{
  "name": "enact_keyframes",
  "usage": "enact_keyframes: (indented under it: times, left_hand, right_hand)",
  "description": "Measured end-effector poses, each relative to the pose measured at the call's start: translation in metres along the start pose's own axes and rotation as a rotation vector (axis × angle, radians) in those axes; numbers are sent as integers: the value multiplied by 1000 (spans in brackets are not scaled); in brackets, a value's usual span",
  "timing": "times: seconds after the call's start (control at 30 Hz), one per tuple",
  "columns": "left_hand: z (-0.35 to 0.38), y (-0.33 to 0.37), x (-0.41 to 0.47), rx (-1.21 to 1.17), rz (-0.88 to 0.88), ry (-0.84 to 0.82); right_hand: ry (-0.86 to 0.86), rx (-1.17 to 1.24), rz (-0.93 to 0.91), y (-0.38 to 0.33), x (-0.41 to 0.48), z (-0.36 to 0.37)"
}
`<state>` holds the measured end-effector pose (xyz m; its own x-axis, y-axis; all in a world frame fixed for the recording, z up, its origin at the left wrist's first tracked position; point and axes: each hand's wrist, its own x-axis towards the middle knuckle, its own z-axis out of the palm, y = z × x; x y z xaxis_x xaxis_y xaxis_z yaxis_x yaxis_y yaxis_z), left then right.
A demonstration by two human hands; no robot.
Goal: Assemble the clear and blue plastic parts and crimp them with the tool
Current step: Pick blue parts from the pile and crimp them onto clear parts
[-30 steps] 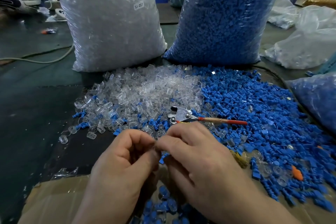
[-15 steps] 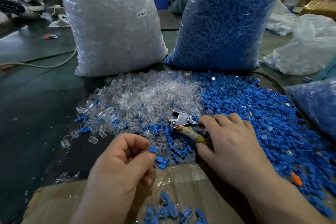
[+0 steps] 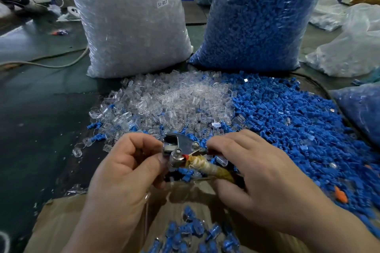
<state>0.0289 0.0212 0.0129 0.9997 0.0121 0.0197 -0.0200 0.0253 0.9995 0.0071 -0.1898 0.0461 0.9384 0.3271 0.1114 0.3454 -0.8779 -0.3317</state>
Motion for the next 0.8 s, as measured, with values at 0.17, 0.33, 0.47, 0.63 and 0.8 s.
enact_keyframes:
  times: [0.17, 0.33, 0.47, 0.63, 0.8]
  left_hand:
    - [-1, -1, -1, -5, 32, -21]
    - [-4, -3, -2, 32, 50, -84]
    - [-6, -6, -1, 36, 36, -78]
    - [-6, -3, -2, 45, 64, -41]
    - [-4, -5, 0, 136, 49, 41]
  right_hand:
    - [-27, -9, -12, 4, 1, 0]
    - [-72, -56, -19, 7, 2, 3]
    - [-55, -75, -11, 5, 4, 1]
    - [-30, -63, 8, 0, 5, 1]
    - [-29, -72, 73, 5, 3, 5]
